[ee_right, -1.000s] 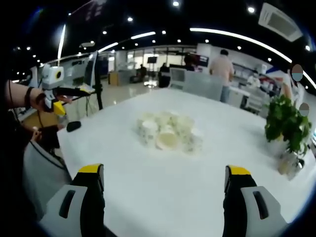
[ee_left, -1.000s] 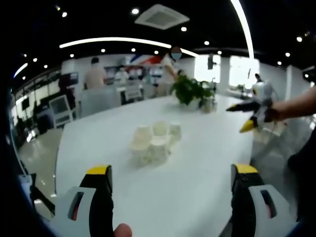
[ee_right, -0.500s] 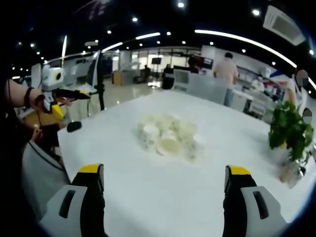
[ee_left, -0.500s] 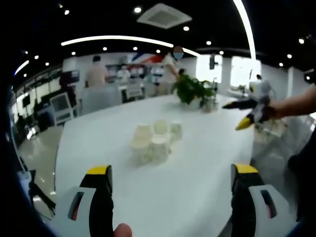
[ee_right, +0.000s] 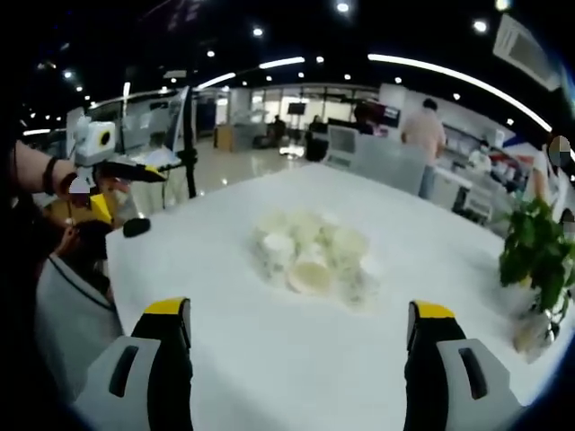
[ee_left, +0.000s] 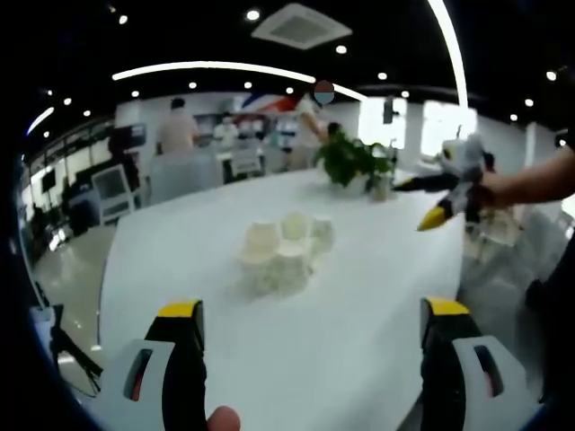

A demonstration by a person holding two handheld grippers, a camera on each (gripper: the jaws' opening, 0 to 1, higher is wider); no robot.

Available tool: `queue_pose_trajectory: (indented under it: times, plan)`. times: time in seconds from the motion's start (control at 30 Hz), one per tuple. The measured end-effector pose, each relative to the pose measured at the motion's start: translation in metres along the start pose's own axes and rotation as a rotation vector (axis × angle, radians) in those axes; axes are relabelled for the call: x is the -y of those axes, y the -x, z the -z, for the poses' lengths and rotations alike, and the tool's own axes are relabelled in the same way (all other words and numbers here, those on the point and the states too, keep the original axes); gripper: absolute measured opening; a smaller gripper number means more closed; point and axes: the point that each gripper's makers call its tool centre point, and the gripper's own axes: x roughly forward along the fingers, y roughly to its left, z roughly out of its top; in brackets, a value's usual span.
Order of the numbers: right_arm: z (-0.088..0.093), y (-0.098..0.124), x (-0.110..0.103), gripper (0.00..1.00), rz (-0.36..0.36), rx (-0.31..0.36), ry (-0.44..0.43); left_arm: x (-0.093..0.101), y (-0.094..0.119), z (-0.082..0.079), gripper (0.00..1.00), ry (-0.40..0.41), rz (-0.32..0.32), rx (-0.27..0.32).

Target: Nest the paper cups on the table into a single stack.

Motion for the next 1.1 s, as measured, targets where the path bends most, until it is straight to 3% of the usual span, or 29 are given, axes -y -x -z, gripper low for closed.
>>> queue_pose_trajectory:
  times: [0.37, 0.73, 1.1]
  plan:
    - [-0.014, -0.02, 0.002, 0.93, -0.027, -0.003, 0.049, 0.0, -0.003, 0.007, 0.99, 0.027, -0.009, 0.0]
    - [-0.01, -0.038, 0.001, 0.91, -0.058, -0.022, 0.048, -0.006, -0.001, 0.016, 0.99, 0.041, -0.036, -0.013]
    - [-0.008, -0.045, 0.014, 0.83, -0.053, -0.037, 0.111, -0.003, -0.005, 0.012, 0.99, 0.054, -0.053, -0.002]
